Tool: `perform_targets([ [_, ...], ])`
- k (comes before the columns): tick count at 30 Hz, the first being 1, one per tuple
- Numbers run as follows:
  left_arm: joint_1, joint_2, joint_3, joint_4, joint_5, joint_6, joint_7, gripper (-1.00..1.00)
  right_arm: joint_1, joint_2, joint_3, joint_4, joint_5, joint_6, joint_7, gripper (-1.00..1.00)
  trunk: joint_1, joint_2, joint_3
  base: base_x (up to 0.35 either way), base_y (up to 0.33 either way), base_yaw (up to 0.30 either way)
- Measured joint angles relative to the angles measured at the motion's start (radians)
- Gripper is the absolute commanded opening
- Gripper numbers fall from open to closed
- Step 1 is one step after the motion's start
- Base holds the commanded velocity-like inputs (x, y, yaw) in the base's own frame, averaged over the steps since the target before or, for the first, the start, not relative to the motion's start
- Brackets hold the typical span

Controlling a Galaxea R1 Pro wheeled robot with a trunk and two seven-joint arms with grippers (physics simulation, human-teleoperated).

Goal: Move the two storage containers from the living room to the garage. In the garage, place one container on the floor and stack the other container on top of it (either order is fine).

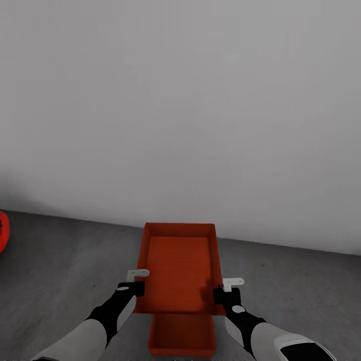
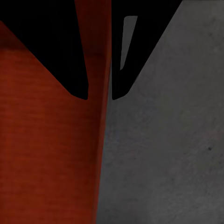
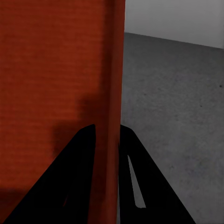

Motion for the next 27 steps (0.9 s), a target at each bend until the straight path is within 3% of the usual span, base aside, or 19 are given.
perform_targets([
  [27, 0.000, 0.000, 0.000, 0.000, 0.000, 0.000, 0.000, -1.00, 0.000, 0.000, 0.000, 0.000, 0.000, 0.000, 0.000, -1.00, 0.000, 0.000, -0.044, 0.000, 0.000, 0.000],
])
